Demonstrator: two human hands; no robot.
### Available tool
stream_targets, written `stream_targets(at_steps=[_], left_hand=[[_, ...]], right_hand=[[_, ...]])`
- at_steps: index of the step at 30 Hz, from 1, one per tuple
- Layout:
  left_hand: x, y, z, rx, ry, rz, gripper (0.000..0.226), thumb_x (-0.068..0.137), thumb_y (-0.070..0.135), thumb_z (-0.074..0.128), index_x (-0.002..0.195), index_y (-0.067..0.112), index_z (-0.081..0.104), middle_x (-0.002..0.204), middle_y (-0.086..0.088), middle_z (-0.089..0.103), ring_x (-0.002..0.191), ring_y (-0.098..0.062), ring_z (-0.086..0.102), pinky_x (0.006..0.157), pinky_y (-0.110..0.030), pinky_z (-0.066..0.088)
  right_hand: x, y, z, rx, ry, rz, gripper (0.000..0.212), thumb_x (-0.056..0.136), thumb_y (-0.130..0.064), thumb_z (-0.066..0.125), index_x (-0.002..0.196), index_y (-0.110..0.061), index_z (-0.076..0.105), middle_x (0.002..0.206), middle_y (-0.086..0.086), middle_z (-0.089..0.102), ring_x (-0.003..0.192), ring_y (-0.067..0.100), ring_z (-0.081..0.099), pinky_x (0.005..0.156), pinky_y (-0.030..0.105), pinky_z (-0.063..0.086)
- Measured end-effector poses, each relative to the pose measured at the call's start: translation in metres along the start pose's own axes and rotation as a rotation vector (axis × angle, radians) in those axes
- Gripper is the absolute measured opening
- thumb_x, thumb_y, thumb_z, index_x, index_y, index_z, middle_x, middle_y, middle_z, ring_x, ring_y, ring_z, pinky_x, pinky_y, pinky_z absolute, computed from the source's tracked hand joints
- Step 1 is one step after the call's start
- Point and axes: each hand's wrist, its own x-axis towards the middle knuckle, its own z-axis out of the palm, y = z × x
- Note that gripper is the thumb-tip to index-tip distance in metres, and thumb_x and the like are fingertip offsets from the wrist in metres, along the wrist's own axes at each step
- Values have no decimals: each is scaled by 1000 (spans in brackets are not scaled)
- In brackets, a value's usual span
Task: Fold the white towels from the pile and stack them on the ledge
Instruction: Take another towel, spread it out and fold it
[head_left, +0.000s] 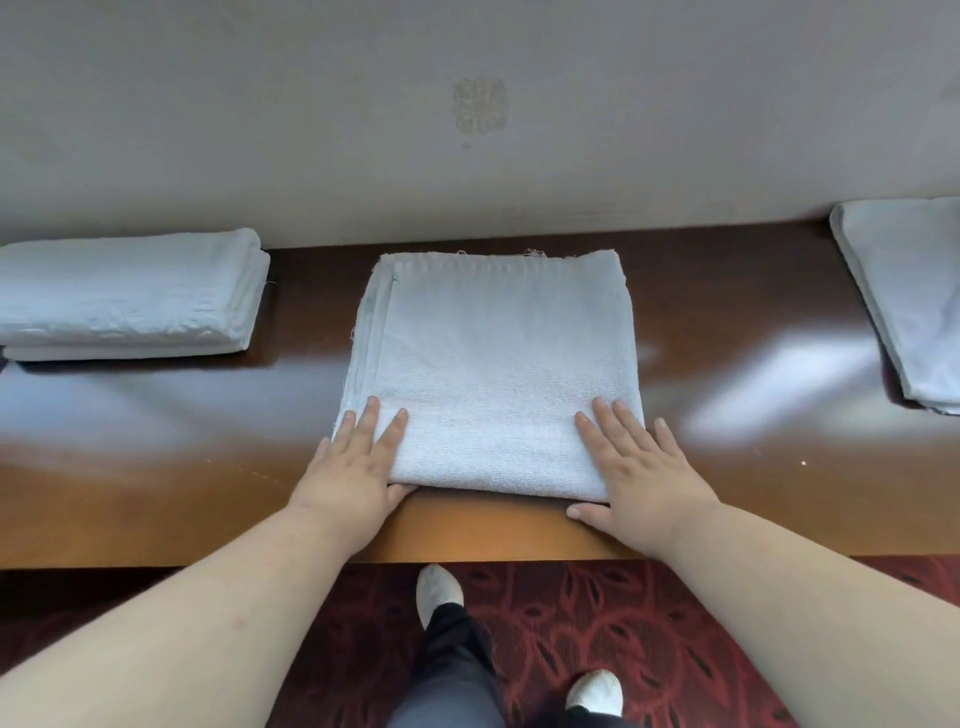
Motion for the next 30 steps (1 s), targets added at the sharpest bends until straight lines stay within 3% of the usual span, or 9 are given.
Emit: stream_targets(at_steps=[6,9,13,16,18,21,25,27,30], left_hand=[[-3,3,-4,230,71,-4,74,100,29,35,154,30,-16,164,-9,-10,145,-33,21,118,-47,19],[-5,2,-14,338,52,-8,76,93,10,34,155,31,-5,164,-8,-1,142,-30,27,116,-47,18],[-9,3,-25,316,94,-1,62,90,10,38,147,31,26,150,-2,32,131,-23,41,117,-45,20],[-26,7,-20,266,90,29,49,90,20,45,137,32,38,137,3,43,122,-20,48,115,-43,22],[-39,9,-19,158,120,45,41,88,28,48,129,32,48,130,8,49,117,-18,52,111,-38,28],[-56,4,-38,-160,172,41,32,82,28,53,112,36,59,117,16,55,107,-14,55,91,-30,42],[-66,-7,-89,-691,97,-98,10,84,28,63,88,37,60,84,10,66,79,-13,62,62,-27,45],[-50,-13,-108,-840,143,-130,5,88,29,66,88,30,61,79,3,66,70,-15,58,58,-28,41],[-5,-22,-126,-1106,231,-187,20,81,37,72,95,30,61,94,-1,65,79,-15,57,63,-30,45]], right_hand=[[-6,8,2,34,-14,-5,99,91,-71,40,153,-28,-23,156,-9,-34,147,11,-27,123,43,-4],[-8,19,-1,34,-28,-31,94,93,-64,44,154,-31,-20,154,-14,-32,149,9,-22,124,41,-3],[-10,25,-4,17,55,-76,80,96,-37,55,159,-24,8,167,-5,3,154,14,2,122,32,5],[-21,32,-4,0,60,-97,70,89,-22,59,153,-25,29,155,-2,32,147,19,25,119,29,23],[-30,36,-11,86,48,-77,63,84,-21,60,144,-28,42,141,-6,44,136,17,38,112,25,30],[-48,41,-31,386,83,13,53,78,-20,62,130,-31,56,121,-12,57,117,11,54,92,18,38],[-64,41,-64,850,250,162,41,83,-16,63,115,-40,54,104,-20,63,92,-2,59,68,13,40],[-51,39,-82,1002,370,179,34,88,-12,60,105,-41,53,100,-17,64,91,-4,59,68,14,40],[-8,39,-102,1167,518,245,25,95,-14,55,113,-30,53,103,-13,66,97,0,61,76,21,44]])
